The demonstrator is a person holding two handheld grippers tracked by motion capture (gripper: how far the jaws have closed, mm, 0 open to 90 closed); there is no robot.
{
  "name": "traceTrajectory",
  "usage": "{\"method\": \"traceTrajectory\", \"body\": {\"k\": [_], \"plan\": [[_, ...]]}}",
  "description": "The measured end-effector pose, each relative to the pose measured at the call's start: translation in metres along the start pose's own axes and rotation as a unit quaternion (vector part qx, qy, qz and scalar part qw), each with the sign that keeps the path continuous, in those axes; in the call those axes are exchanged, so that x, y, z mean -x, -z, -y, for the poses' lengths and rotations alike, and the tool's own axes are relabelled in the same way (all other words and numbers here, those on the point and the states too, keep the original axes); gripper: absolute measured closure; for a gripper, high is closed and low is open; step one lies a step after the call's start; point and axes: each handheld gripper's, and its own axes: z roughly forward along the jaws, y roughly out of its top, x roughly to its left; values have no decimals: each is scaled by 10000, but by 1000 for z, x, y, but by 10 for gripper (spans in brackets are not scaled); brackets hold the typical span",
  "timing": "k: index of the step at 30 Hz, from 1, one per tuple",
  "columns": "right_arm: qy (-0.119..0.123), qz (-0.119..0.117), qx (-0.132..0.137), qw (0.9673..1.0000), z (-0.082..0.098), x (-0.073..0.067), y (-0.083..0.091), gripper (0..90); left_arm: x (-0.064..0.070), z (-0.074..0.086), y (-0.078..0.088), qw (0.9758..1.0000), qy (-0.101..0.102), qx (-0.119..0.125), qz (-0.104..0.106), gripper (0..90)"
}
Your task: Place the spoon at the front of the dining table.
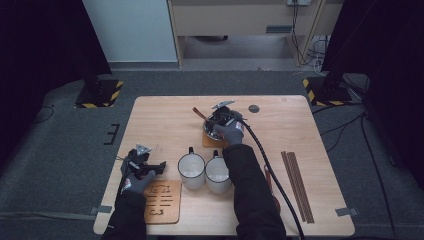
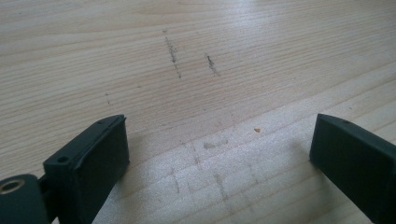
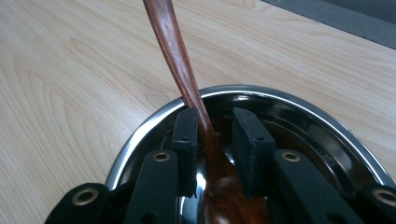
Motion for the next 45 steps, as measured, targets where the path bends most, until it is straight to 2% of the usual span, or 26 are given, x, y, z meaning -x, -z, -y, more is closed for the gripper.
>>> {"method": "traceTrajectory", "body": {"k": [5,11,21,28,32,45], "plan": [[30,-91,167,9998,-3,-3,4,726,0,0,0,10000,1,-1,-1,35],[15,-229,349,9991,-4,-4,6,837,0,0,0,10000,2,0,-2,35],[7,-345,206,9992,-2,-4,-2,868,0,0,0,10000,1,-1,-1,35],[-18,-352,161,9993,-3,-5,-7,852,0,0,0,10000,1,-2,0,34],[-43,-275,142,9995,-3,-3,-9,835,0,0,0,10000,0,-1,2,34],[-123,-43,112,9999,-2,6,-11,689,0,0,0,10000,2,-1,0,34]]}}
